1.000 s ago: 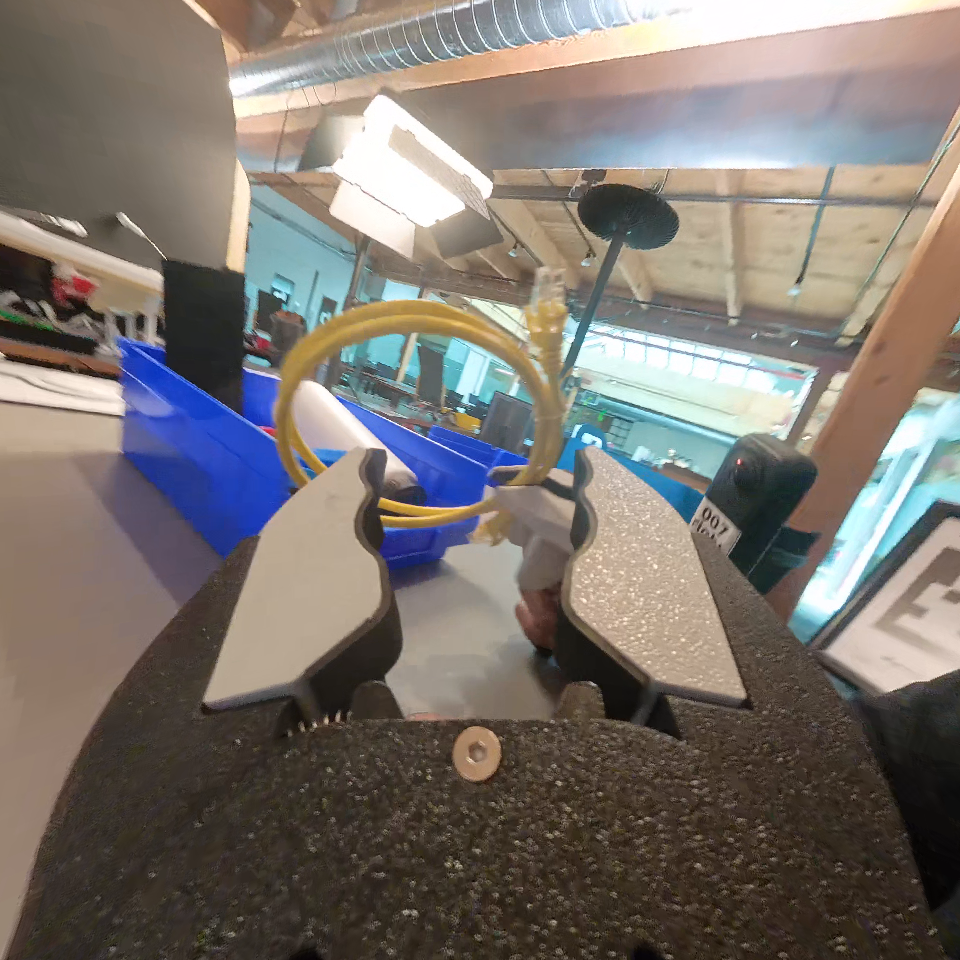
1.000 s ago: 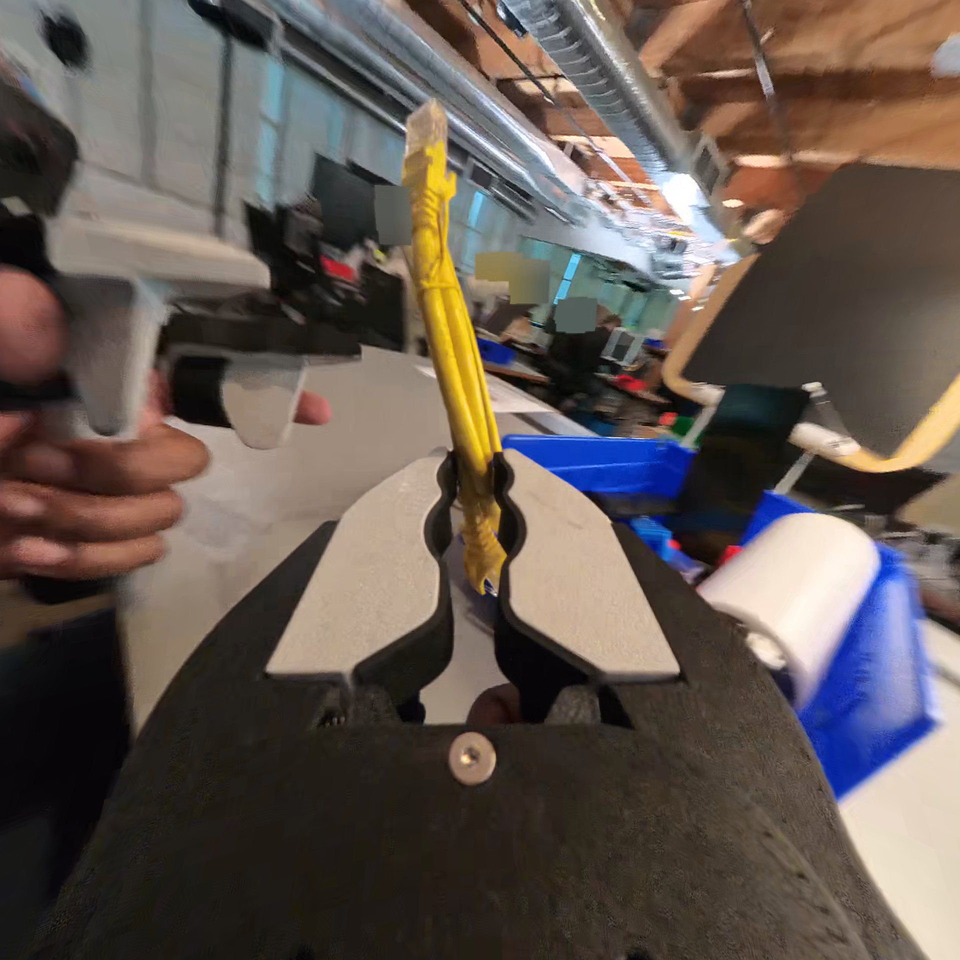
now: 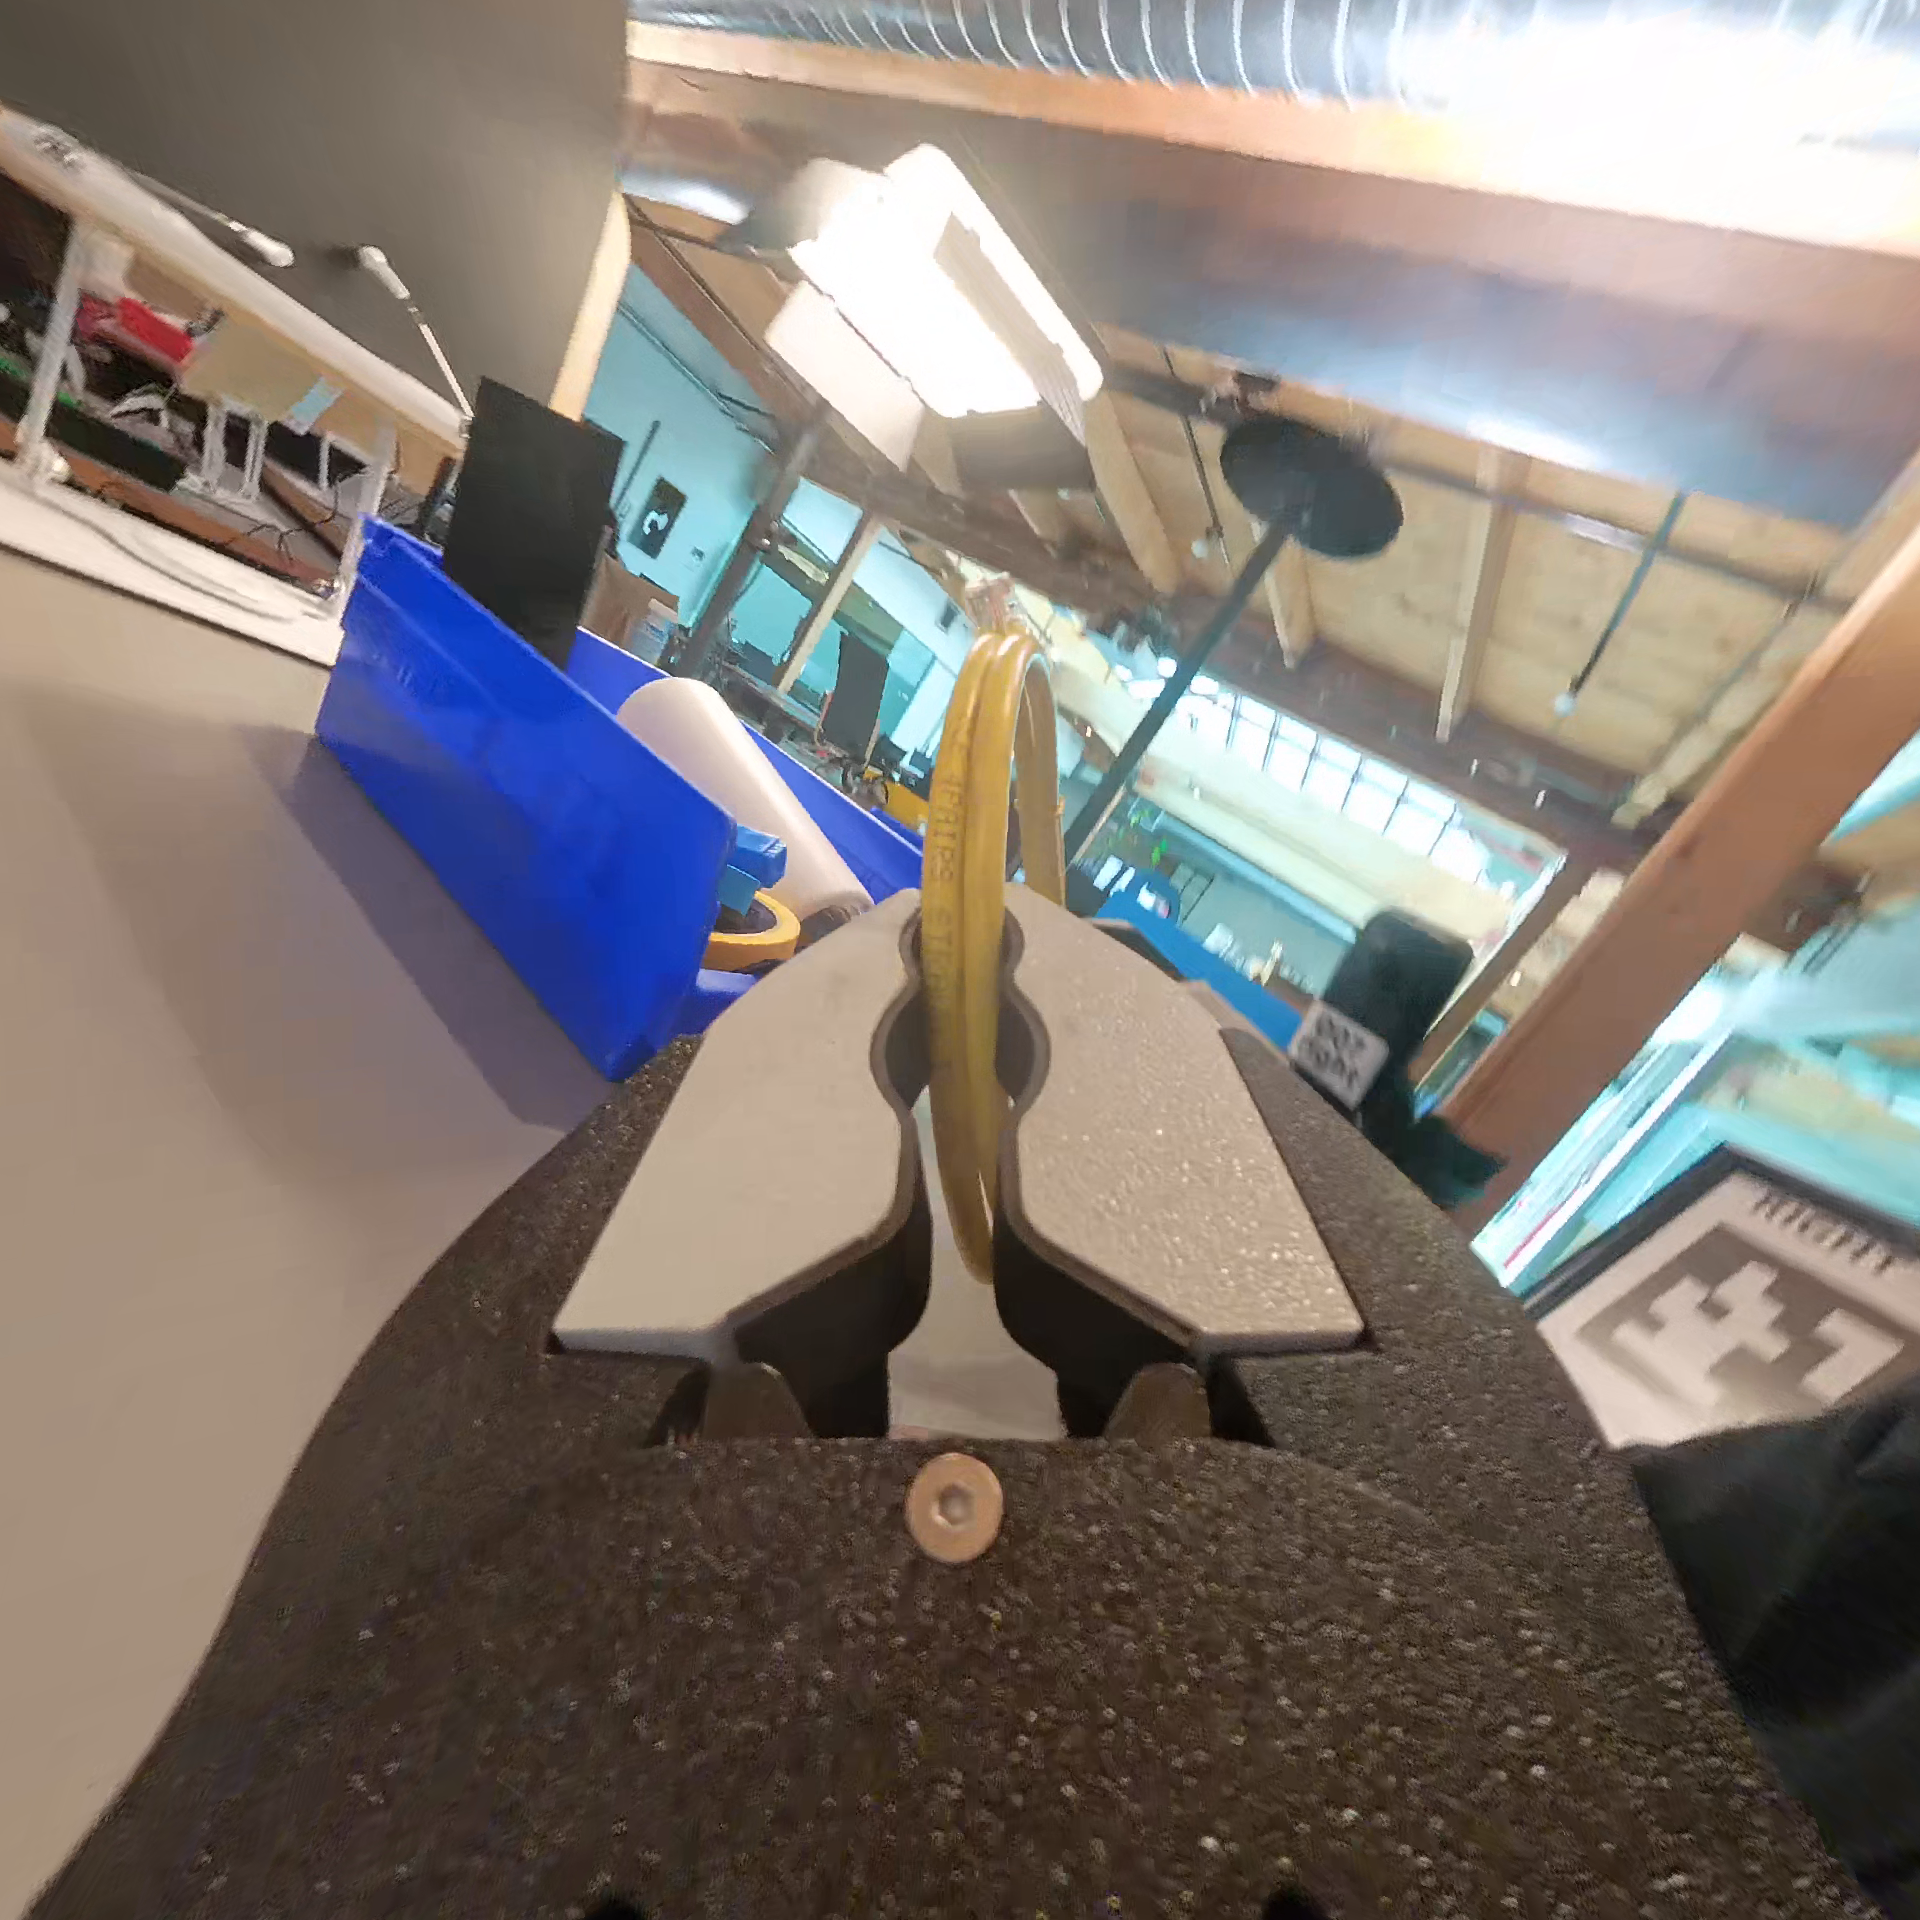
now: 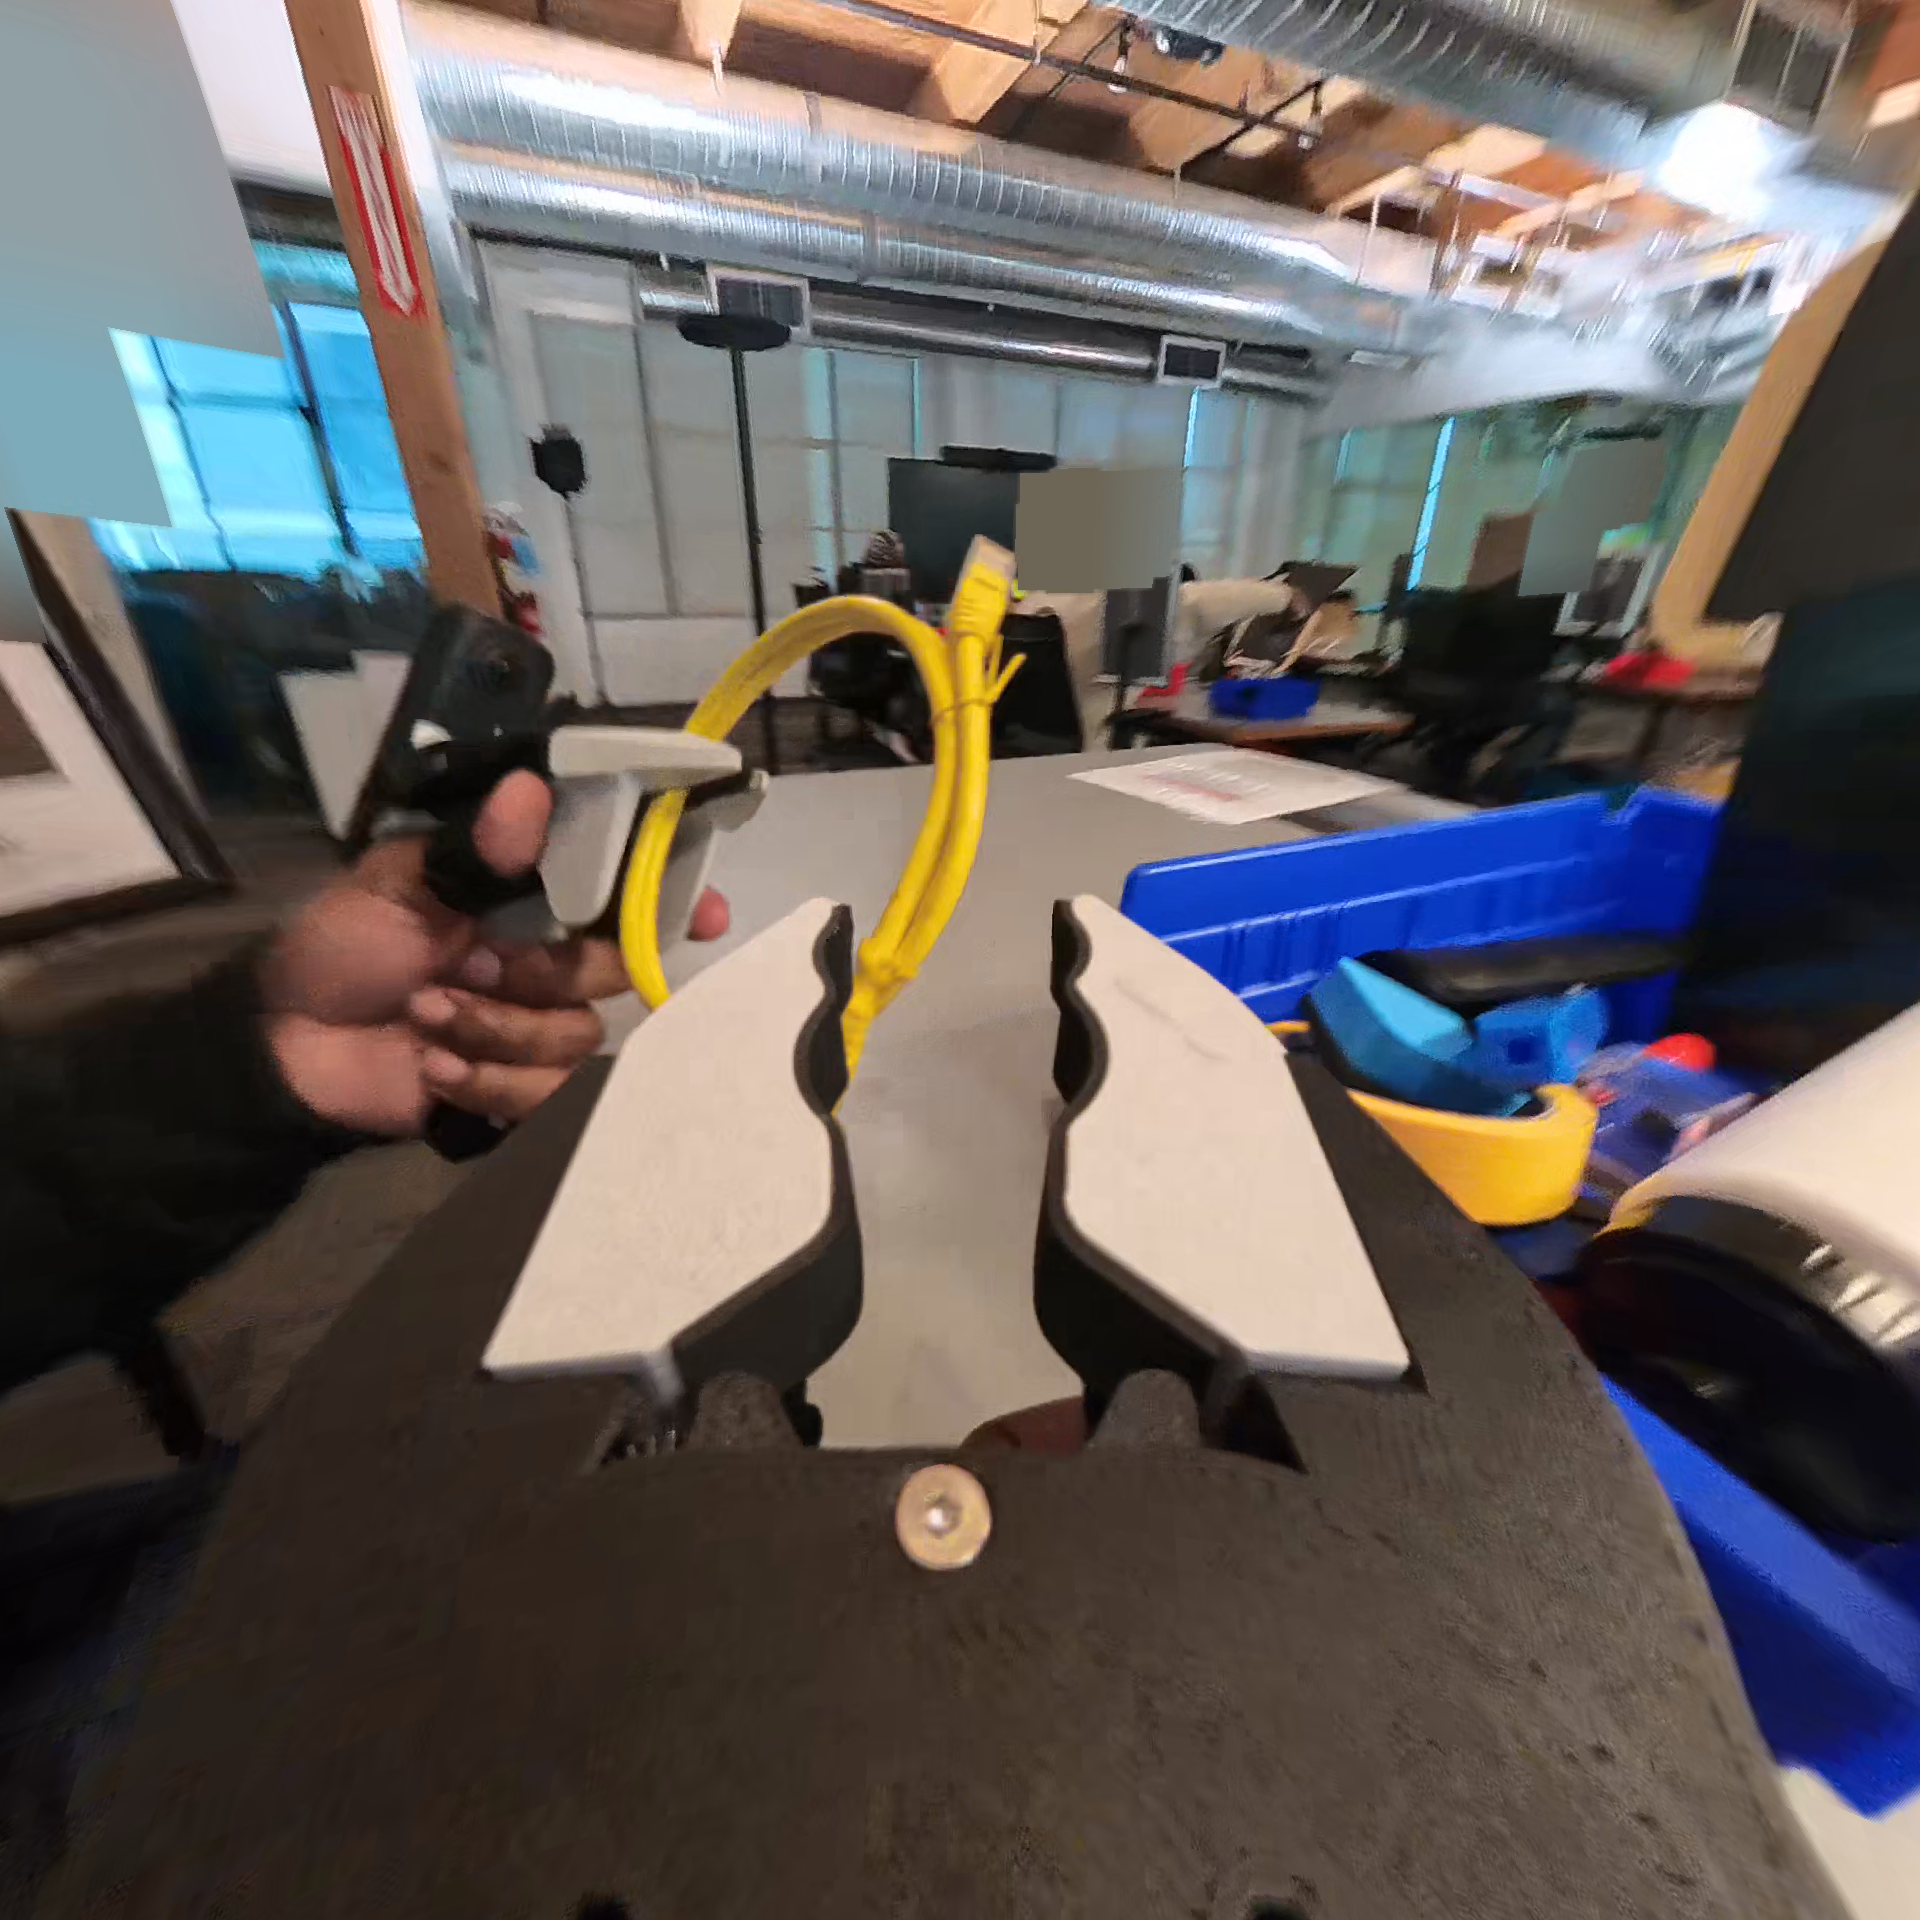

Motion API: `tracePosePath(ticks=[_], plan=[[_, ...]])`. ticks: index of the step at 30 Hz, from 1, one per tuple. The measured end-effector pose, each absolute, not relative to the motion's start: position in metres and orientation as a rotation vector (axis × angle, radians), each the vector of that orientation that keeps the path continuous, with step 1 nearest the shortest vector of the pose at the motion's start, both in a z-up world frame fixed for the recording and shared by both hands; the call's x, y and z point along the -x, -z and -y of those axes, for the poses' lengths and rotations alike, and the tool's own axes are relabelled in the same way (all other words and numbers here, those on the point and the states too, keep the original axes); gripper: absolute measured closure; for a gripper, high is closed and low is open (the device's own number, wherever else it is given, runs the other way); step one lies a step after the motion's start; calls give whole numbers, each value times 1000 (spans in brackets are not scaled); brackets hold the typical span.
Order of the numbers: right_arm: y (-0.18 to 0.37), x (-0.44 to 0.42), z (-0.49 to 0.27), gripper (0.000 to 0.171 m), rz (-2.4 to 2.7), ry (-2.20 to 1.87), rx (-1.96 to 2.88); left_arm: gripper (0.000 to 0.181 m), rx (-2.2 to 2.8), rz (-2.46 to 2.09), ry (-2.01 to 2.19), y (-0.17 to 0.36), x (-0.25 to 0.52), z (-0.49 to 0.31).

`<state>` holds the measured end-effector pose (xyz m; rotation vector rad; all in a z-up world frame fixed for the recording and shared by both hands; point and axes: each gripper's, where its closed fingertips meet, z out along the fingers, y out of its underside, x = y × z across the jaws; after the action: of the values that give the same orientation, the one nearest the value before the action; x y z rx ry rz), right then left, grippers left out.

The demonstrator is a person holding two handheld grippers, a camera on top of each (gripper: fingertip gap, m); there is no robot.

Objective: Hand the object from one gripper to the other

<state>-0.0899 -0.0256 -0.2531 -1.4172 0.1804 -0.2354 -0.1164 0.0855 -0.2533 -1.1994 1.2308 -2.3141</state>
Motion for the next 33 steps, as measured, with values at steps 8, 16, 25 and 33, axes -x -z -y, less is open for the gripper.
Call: tracePosePath(ticks=[8, 16, 25, 33], plan=[[280, 116, 1, 122, 177, 769, 1566, 173, 1423, -866, 2513, 252, 110, -109], [288, 114, -9, 92, 389, 1373, 1521, 174, 1682, -698, 2661, 267, 105, -101], [292, 99, -6, 110, 368, 1541, 1551, 177, 1715, -785, 2781, 268, 109, -64], [293, 100, -4, 159, 372, 1554, 1554, 177, 1663, -850, 2840, 263, 112, -55]])
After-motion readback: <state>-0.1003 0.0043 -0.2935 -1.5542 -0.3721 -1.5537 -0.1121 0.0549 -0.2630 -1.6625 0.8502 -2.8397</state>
